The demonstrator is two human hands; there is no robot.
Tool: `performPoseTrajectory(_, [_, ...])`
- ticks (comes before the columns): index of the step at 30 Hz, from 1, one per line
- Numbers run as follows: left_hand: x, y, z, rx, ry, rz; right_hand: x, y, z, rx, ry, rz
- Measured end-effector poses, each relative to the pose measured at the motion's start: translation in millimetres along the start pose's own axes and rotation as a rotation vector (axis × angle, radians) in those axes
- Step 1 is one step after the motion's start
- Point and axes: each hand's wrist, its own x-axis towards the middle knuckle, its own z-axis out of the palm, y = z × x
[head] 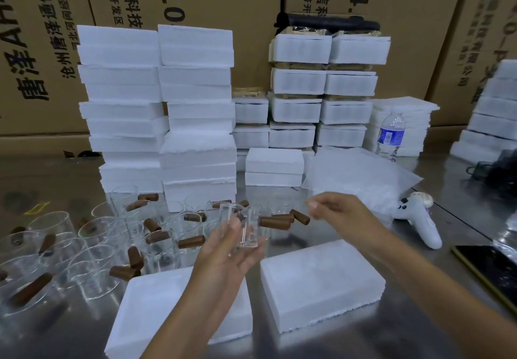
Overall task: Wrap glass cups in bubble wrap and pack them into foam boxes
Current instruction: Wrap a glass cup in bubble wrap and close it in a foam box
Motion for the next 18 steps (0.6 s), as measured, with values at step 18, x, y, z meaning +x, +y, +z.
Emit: performPoseTrajectory(18, [31,6,-17,-0.06,-0.013,0.084,74,91,-44,-1.135,0.431,0.122])
